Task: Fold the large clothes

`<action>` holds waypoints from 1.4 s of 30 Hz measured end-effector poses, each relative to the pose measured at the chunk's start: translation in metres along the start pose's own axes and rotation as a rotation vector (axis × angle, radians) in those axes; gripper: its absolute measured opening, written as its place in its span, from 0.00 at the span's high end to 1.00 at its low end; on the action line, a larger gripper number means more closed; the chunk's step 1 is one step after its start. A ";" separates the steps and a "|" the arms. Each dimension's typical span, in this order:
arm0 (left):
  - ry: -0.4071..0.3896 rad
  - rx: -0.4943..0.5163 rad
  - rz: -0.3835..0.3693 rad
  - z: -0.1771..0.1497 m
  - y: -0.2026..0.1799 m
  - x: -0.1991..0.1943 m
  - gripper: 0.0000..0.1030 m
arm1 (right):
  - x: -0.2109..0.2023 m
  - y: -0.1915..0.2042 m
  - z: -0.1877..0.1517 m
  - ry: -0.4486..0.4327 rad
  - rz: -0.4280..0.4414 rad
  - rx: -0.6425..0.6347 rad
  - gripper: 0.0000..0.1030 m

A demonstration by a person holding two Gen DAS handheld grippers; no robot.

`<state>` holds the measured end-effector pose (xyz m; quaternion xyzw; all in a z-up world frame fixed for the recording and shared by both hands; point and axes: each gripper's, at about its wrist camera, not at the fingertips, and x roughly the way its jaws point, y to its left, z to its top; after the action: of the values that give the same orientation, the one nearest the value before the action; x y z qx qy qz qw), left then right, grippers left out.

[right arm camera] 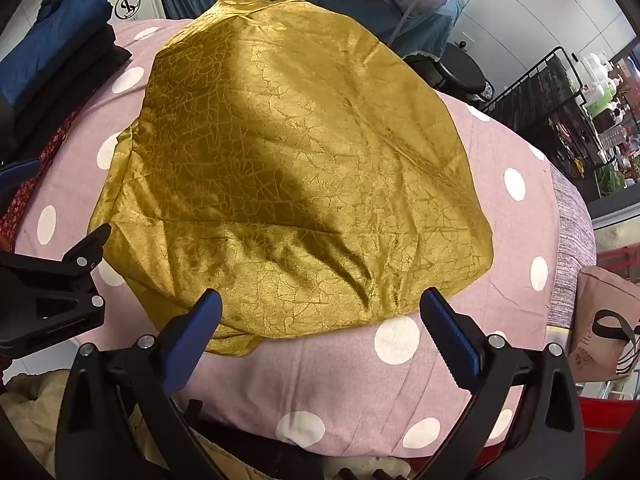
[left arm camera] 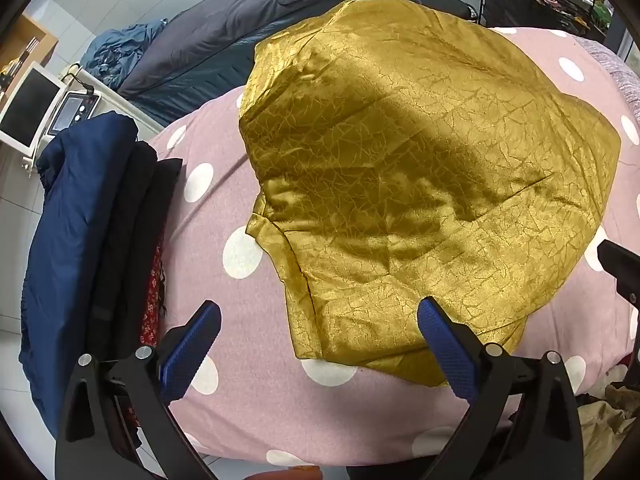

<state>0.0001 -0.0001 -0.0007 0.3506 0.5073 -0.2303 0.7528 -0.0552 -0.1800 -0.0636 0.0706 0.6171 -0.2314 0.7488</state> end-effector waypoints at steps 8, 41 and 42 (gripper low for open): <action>-0.001 0.002 -0.002 -0.003 -0.001 0.003 0.06 | 0.001 0.001 -0.003 -0.001 -0.001 0.001 0.05; 0.003 0.001 0.003 -0.002 0.000 0.000 0.06 | 0.000 0.002 -0.005 -0.001 -0.005 -0.002 0.05; 0.004 0.001 0.003 -0.003 0.000 -0.001 0.06 | -0.001 0.000 -0.007 -0.002 -0.006 -0.002 0.05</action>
<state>-0.0017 0.0025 -0.0005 0.3522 0.5082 -0.2286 0.7519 -0.0618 -0.1773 -0.0639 0.0677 0.6168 -0.2330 0.7488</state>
